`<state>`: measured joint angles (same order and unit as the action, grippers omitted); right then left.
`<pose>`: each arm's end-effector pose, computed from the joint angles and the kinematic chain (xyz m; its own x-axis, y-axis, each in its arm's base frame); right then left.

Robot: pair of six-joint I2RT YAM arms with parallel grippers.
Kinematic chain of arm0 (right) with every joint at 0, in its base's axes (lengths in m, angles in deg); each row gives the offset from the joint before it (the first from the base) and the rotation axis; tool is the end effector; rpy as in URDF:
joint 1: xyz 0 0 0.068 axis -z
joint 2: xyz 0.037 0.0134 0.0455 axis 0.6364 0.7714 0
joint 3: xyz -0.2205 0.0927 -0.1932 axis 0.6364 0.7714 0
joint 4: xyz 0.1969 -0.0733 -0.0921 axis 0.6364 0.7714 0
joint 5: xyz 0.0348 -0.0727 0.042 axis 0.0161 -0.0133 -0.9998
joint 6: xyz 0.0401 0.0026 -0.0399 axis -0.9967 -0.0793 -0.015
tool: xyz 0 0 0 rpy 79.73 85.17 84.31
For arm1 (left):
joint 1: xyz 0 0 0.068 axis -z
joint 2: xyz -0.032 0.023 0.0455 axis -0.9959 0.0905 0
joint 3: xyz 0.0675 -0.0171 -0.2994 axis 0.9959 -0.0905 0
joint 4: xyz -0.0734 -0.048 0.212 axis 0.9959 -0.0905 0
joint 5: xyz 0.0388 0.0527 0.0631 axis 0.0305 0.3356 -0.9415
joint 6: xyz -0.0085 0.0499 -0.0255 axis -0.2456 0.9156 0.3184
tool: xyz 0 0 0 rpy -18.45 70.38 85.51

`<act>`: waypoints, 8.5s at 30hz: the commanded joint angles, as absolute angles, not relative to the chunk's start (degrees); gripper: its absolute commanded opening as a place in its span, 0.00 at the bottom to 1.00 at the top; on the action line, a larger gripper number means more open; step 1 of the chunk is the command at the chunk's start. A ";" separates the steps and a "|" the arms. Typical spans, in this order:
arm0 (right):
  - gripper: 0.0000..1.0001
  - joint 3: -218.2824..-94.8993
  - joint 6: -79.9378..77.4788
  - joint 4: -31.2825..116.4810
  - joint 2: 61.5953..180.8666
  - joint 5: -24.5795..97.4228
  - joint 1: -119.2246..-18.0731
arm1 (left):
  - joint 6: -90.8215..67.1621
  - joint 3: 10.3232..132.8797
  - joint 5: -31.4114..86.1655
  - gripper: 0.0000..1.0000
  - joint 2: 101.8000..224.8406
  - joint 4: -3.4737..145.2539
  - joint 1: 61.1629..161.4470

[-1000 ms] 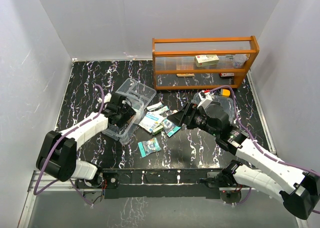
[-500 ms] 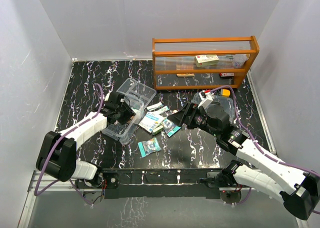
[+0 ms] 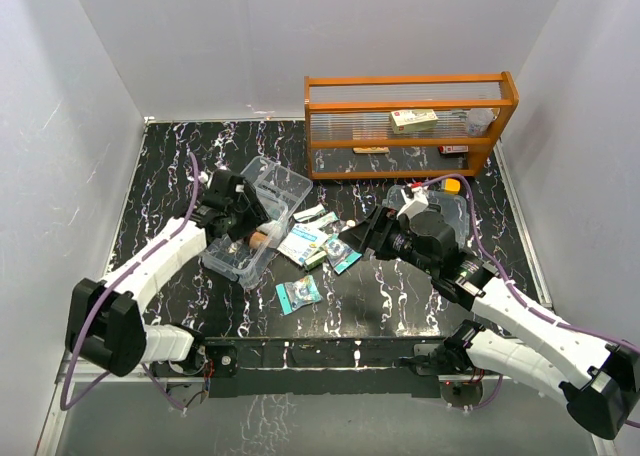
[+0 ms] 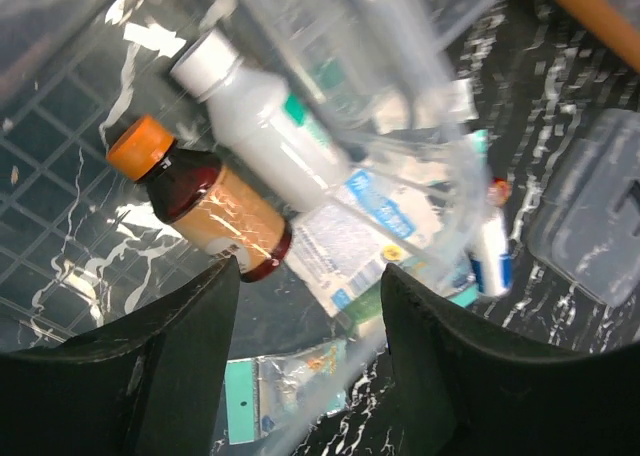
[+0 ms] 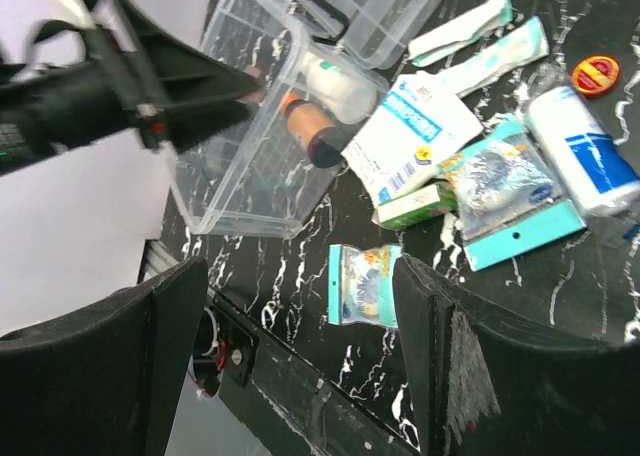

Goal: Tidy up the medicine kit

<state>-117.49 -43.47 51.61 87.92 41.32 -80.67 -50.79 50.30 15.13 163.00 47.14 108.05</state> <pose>0.1064 0.0953 0.3129 -0.6975 0.3925 -0.5996 -0.2504 0.6505 0.7170 0.2203 -0.0916 0.2900 -0.6886 -0.5425 -0.4811 -0.2872 0.8133 -0.5060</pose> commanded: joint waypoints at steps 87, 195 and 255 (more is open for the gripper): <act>0.00 -142.34 -53.28 65.87 124.71 49.37 -79.78 | -22.97 57.45 43.06 0.88 143.22 51.85 113.69; 0.74 -134.31 -62.59 64.02 98.91 28.58 -69.49 | 11.30 73.13 35.90 0.18 171.93 7.83 104.96; 0.74 -130.44 -61.91 62.67 94.32 30.44 -69.41 | 12.68 69.00 30.69 0.87 181.30 14.76 100.93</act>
